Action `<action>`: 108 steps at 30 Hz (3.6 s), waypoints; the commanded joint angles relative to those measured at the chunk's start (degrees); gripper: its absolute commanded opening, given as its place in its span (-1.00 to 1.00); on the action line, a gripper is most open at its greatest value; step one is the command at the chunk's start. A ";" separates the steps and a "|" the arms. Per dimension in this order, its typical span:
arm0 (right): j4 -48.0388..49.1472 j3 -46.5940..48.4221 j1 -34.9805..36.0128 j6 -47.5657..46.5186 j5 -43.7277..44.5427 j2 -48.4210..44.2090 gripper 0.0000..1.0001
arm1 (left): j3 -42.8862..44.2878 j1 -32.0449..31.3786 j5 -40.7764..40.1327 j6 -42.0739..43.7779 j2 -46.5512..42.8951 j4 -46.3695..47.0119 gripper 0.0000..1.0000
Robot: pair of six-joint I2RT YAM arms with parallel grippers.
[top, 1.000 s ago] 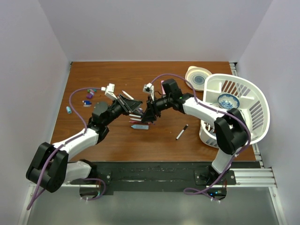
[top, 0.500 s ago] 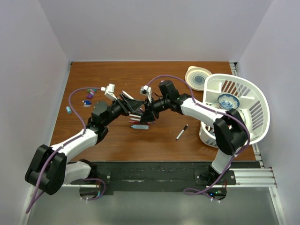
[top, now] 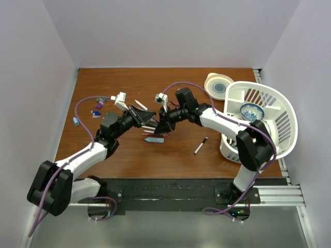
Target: Open the pen caps
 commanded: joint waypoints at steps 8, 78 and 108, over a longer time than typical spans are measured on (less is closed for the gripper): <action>1.98 0.19 1.17 0.76 0.91 0.67 -1.00 | 4.32 22.36 -4.72 -3.63 -5.93 -9.85 -1.00; -17.98 9.94 20.77 -30.09 51.53 15.26 -0.33 | 3.79 44.88 16.11 27.04 -14.73 -32.79 0.82; -26.07 -9.19 -4.53 -58.27 18.12 -14.52 0.98 | 1.68 45.41 27.52 21.25 -9.28 -26.30 1.00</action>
